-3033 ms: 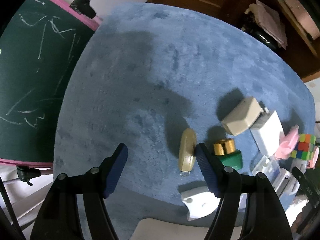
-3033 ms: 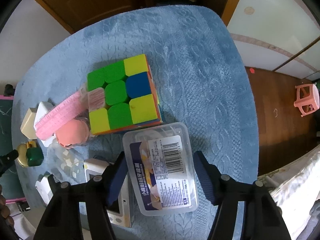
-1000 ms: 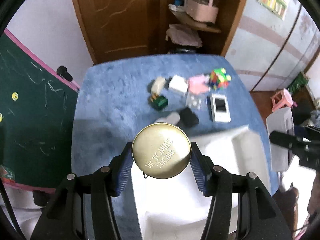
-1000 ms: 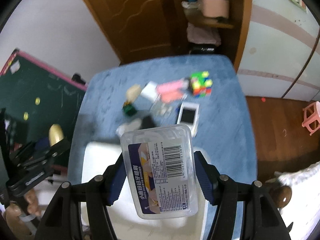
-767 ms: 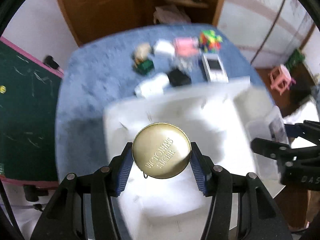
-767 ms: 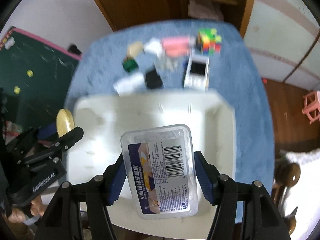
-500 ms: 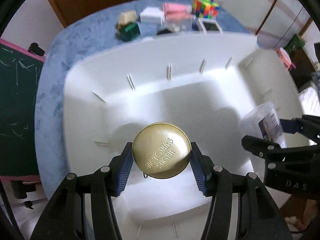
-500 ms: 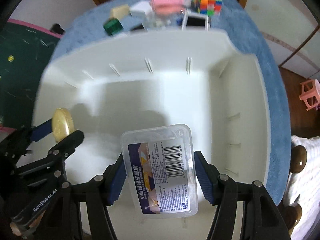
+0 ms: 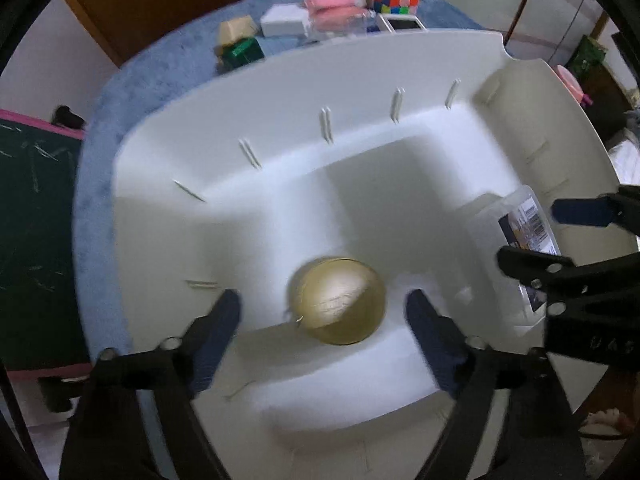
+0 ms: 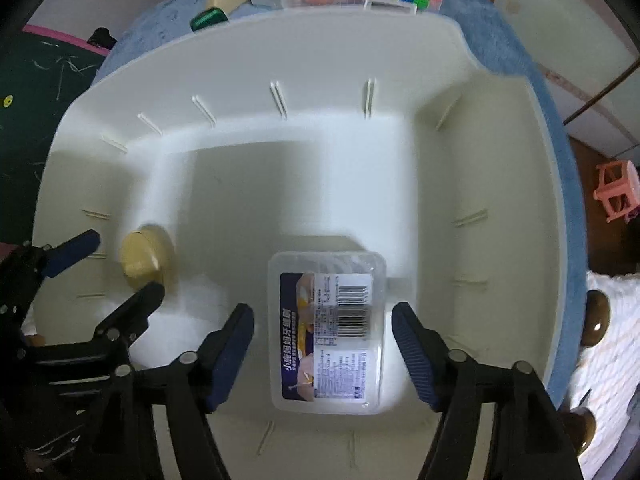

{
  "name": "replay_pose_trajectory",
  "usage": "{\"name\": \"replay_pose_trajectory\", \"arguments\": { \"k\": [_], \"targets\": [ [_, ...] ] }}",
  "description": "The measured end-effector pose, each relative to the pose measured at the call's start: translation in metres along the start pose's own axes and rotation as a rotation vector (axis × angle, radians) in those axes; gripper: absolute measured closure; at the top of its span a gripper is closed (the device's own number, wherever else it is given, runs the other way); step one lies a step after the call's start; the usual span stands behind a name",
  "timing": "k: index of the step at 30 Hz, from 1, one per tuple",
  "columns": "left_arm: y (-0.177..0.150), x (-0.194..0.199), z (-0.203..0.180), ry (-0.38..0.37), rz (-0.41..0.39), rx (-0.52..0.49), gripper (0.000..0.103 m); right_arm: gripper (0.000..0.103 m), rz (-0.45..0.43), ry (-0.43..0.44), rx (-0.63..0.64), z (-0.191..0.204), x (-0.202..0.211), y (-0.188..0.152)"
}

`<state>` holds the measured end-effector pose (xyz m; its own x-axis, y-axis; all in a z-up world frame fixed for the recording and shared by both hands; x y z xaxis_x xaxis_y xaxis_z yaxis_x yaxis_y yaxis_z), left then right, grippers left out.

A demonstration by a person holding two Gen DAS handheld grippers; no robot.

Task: Organize rigid objects
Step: 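Lower the compact and box into the white tray and open both tools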

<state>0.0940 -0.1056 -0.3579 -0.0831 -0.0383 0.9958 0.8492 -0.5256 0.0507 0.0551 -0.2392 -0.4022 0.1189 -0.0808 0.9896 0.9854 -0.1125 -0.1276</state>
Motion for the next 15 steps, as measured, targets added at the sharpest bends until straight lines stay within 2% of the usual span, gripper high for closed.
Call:
{"name": "replay_pose_trajectory", "arguments": {
  "k": [3, 8, 14, 15],
  "targets": [
    [-0.002, 0.018, 0.005, -0.021, -0.028, 0.014, 0.006, 0.030, -0.019, -0.012, 0.004, -0.003, 0.014, -0.001],
    [0.000, 0.056, 0.013, -0.007, -0.103, 0.028, 0.006, 0.030, -0.059, -0.010, -0.015, -0.009, 0.045, -0.002],
    [0.018, 0.093, 0.041, -0.010, -0.166, 0.077, 0.006, 0.030, -0.139, 0.073, -0.021, -0.018, 0.089, -0.004],
    [0.022, 0.101, 0.046, -0.018, -0.172, 0.087, 0.006, 0.027, -0.155, 0.081, -0.024, -0.018, 0.099, 0.000]
  ]
}}
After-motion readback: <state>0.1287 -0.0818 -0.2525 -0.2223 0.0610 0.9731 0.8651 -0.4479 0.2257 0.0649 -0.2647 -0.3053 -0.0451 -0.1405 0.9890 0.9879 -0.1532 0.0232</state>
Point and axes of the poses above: each gripper's, at about its wrist camera, not at the fingertips, and x roughly against the way its jaws point, z to its left, y to its top, the point moved 7 cm from there along -x, roughly the way its jaws point, and after that the axes turned 12 degrees about z, right-handed, at the moved point
